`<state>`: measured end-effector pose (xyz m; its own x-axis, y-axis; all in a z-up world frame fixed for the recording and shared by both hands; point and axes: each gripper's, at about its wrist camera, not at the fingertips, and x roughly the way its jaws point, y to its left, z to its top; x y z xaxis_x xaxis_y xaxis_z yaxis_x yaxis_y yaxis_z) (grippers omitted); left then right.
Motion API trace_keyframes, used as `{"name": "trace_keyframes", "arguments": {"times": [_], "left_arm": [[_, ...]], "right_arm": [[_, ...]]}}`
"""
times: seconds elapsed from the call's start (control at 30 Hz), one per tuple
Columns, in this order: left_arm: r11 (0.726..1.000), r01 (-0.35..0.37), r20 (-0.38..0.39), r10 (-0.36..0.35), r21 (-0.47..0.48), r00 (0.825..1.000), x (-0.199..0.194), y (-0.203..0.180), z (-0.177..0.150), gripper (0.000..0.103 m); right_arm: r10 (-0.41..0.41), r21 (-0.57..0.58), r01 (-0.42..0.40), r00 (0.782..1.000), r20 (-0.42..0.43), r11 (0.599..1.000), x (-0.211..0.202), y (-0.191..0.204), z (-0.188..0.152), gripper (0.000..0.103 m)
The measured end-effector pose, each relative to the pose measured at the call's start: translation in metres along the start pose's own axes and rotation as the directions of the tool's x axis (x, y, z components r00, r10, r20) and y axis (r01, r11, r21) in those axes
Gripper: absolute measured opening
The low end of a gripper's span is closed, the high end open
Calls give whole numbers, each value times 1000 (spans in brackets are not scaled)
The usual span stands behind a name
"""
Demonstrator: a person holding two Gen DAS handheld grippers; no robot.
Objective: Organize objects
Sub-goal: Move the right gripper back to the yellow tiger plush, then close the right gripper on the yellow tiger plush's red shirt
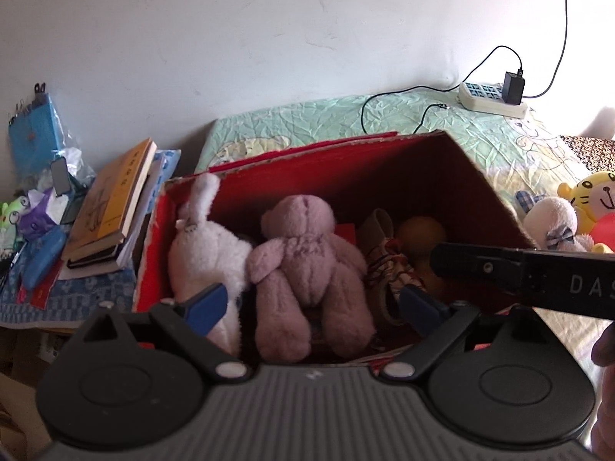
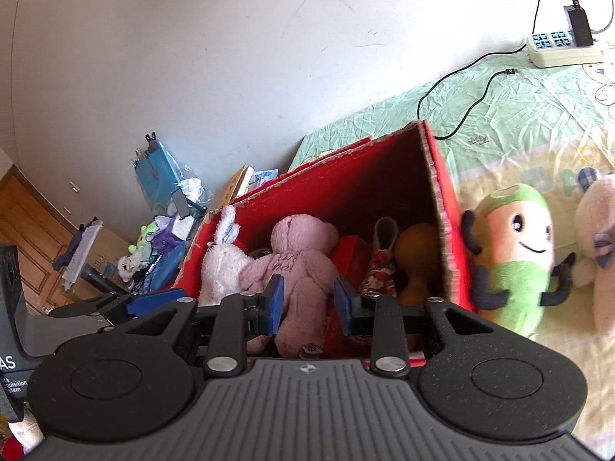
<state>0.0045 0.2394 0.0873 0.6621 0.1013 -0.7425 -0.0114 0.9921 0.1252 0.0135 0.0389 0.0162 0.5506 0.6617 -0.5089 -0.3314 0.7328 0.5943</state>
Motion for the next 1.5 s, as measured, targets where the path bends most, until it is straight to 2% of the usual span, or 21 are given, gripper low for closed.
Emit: {"name": "trace_keyframes", "arguments": {"times": [0.13, 0.5, 0.73, 0.87, 1.03, 1.2, 1.5], "left_arm": [[999, -34, 15, 34, 7, 999, -12, -27, 4, 97], [999, -25, 62, 22, 42, 998, -43, -116, 12, 97], [995, 33, 86, -41, 92, 995, -54, -177, 12, 95], [987, 114, 79, -123, 115, 989, -52, -210, 13, 93], [962, 242, 17, -246, 128, 969, -37, -245, 13, 89], [938, 325, -63, -320, 122, 945, -15, -275, 15, 86], [871, 480, -92, -472, 108, 877, 14, -309, 31, 93]], "right_arm": [[23, 8, -23, 1000, 10, 1000, -22, -15, 4, 32], [25, 15, -26, 998, 49, 1000, -93, -64, 10, 33], [-19, 45, 15, 997, 78, 999, -137, -105, 9, 33], [-61, 75, 54, 994, 92, 996, -158, -132, 9, 33], [-116, 132, 102, 988, 103, 986, -182, -165, 5, 33], [-160, 191, 135, 980, 120, 972, -199, -194, 3, 33], [-227, 287, 177, 962, 151, 941, -215, -238, 14, 36]]}}
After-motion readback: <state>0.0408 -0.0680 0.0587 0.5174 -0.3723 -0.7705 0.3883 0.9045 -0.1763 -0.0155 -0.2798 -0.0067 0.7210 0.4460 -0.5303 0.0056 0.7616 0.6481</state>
